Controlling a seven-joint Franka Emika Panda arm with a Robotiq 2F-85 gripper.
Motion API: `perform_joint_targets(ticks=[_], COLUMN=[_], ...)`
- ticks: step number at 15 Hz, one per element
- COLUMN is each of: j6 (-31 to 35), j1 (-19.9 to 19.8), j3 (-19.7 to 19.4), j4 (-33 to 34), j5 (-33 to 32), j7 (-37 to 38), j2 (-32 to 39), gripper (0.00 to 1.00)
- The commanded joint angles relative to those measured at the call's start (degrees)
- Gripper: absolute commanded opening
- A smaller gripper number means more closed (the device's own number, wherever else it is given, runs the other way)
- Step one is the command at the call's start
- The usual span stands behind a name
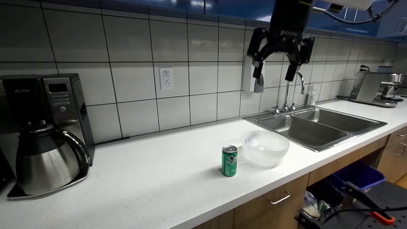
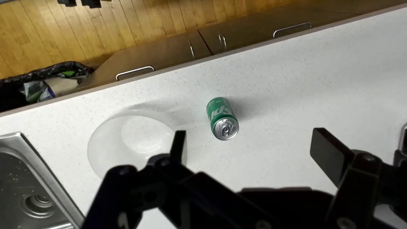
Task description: Put the green can inside the plastic bowl
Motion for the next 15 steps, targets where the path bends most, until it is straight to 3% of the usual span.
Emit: perform_joint_targets(ticks=[1, 9, 15], j6=[8.3, 23.3, 27.6], j1=[0.7, 0.7, 0.6], j3=[1.7, 0.3, -0.2], j4=[-1.6, -0.3, 4.1], j5=[-1.3, -2.8, -5.4], j7=[1.7, 0.4, 0.7], j2=[5.7, 21.9, 33.5], gripper=[1.0, 1.0, 1.0])
